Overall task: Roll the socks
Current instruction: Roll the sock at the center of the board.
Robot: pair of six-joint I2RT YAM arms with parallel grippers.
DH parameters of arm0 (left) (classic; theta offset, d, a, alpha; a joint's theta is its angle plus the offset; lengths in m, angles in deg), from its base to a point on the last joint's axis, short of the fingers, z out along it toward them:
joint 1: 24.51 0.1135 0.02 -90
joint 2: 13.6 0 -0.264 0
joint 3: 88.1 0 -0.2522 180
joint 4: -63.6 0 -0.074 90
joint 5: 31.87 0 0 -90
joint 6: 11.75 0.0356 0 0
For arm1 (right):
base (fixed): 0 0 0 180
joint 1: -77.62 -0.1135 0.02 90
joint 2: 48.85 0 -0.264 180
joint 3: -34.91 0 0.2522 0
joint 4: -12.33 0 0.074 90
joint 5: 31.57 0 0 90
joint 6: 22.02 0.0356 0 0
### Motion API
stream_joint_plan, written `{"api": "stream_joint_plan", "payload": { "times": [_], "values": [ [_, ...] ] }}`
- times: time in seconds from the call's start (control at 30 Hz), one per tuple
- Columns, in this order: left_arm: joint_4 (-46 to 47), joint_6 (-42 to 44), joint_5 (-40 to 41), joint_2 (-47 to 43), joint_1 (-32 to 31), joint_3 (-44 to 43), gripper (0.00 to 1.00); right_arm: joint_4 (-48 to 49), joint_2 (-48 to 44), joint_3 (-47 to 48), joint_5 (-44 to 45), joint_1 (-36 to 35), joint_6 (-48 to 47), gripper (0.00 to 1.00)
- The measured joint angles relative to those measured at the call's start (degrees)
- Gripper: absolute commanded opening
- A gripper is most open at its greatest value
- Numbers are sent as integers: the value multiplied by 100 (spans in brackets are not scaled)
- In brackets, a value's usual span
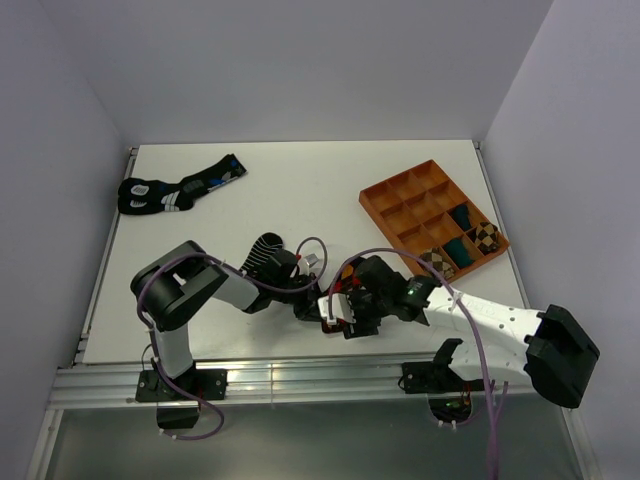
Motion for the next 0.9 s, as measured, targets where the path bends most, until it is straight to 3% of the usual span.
{"api": "stream_joint_plan", "payload": {
  "times": [0.27,0.37,0.43,0.57,0.7,0.9],
  "values": [
    [-35,11,-61,4,35,2,0,376,396,0,437,-448,101,61],
    [-22,11,-81,17,44,2,0,420,549,0,538,-505,142,53],
    [26,13,-129,52,55,2,0,505,649,0,621,-546,188,43],
    [133,7,-173,90,66,26,1,647,883,42,713,-555,282,36],
    [299,-13,-138,50,79,162,10,664,981,105,686,-564,354,22],
    [186,-4,422,-442,68,470,24,382,1189,402,37,-83,297,22]
  ]
}}
